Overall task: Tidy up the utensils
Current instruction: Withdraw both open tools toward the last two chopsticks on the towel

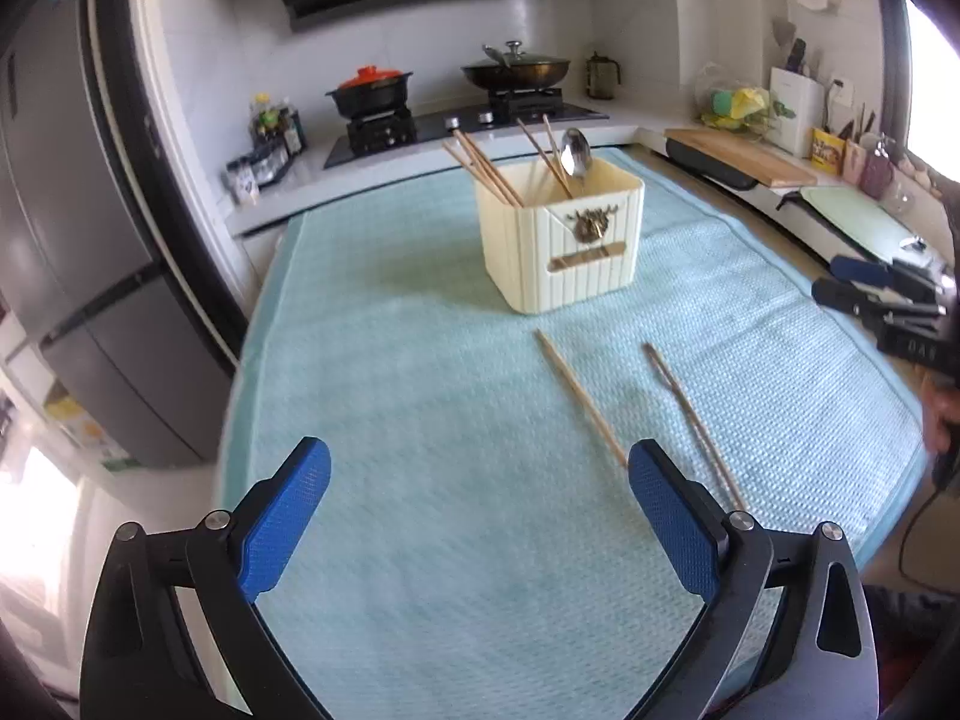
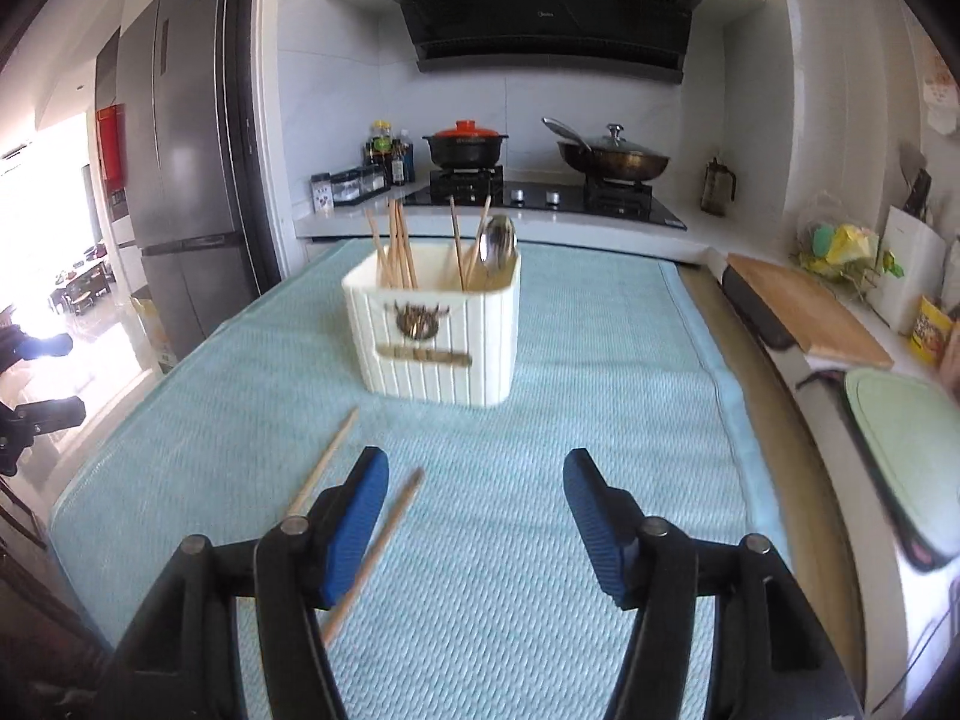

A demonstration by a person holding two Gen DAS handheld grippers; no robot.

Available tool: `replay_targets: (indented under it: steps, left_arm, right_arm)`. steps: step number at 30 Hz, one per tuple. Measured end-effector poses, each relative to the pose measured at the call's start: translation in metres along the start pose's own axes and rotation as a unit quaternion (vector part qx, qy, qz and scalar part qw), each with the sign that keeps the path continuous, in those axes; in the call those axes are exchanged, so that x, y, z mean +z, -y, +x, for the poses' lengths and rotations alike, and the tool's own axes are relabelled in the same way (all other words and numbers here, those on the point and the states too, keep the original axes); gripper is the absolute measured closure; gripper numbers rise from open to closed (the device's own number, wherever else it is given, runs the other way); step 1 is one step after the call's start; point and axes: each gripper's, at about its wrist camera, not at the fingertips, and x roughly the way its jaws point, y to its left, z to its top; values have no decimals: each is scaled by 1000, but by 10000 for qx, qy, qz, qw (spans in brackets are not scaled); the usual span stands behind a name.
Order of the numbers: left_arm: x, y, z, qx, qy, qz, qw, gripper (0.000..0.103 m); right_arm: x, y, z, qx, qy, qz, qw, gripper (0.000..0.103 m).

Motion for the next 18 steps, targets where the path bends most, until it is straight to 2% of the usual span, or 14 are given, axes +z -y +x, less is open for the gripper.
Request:
replay_targets:
  steps: [5, 8, 11, 18]
  left_arm:
    - [-39, 33, 29, 109, -150, -612, 9980, 3]
    - [-47, 39, 36, 38, -161, -827, 9964, 3]
    - [-50, 39, 40, 248, -151, -833, 9961, 3]
    - [-58, 28, 42, 322, -158, -920, 9951, 3]
  right_arm:
    - [-68, -17, -5, -461, -4, 83, 9989, 41]
    - [-91, -21, -6, -377, -112, 104, 9992, 41]
    - [-99, -25, -4, -457, -235, 19, 9987, 41]
    - [-105, -36, -2, -334, -299, 6, 9990, 41]
